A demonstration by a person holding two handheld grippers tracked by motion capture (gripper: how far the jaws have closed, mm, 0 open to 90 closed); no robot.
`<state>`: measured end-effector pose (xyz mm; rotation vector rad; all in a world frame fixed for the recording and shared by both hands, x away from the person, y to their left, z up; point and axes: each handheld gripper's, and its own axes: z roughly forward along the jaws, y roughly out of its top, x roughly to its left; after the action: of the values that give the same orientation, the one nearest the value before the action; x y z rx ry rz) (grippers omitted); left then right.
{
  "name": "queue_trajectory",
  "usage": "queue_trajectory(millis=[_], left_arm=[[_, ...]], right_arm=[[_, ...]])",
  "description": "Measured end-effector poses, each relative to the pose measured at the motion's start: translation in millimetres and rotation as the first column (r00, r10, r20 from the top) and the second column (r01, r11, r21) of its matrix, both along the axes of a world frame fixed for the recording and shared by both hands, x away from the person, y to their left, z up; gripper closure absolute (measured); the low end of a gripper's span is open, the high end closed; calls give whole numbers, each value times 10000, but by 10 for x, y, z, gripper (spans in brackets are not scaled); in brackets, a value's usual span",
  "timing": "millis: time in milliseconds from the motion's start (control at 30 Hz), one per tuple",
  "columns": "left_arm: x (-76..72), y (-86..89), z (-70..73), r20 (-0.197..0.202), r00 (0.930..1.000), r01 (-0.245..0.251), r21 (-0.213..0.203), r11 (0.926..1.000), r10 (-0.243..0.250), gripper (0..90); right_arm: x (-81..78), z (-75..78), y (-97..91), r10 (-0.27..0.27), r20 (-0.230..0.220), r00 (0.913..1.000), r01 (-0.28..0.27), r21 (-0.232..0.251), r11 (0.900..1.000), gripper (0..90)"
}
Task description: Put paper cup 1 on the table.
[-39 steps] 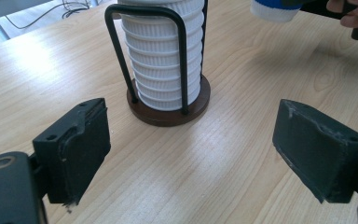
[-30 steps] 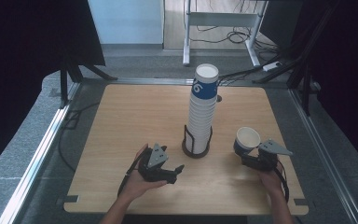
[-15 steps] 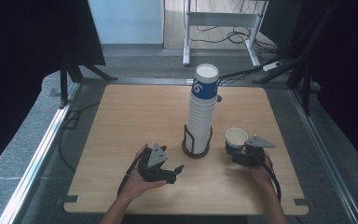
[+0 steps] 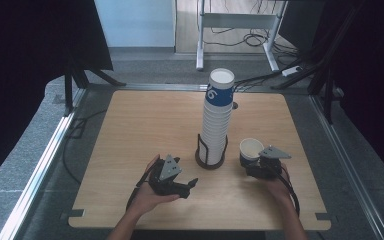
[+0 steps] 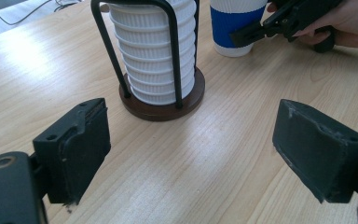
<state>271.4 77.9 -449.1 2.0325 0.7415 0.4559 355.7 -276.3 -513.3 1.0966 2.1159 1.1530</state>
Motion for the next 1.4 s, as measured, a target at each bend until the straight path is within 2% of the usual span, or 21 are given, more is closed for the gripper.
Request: queue_trajectory(millis=[100,267,400,667,900,1000,1133,1267,1400], left_arm=[[-3,-2,3,7,10000,22,-2,10000,-22,114],[-2,7,9,24,10000,13,-15,10000,-13,114],[-1,14,15,20,10000,1,-64,10000,-1,114],[-10,30,41,18,10000,22,-250,9997,-21,113],[-6,84,74,159,9999,-49,-511,9987,57,114],[-18,89,87,274,9996,-4,-527,9986,19,129],[-39,75,102,448,9990,51,-605,9982,-24,138],[-32,87,108,424,9991,-58,-735,9973,89,138],[-14,111,108,254,9997,-43,-907,9959,66,144]], right_arm=[[-6,0,3,-48,-34,10000,48,28,10000,160],[-16,4,-6,-141,-64,9999,142,109,9998,131],[-63,53,-33,-303,43,9995,301,430,9986,99],[-267,200,-155,-455,667,9967,371,1220,9918,98],[-480,381,-221,-364,1294,9909,116,1873,9822,119],[-578,472,-234,-293,1575,9871,-20,1955,9807,132],[-658,616,-221,166,1793,9837,-606,2430,9681,155],[-704,721,-157,885,1969,9764,-1433,2843,9480,184],[-722,769,-65,1521,1847,9709,-2050,3141,9270,197]])
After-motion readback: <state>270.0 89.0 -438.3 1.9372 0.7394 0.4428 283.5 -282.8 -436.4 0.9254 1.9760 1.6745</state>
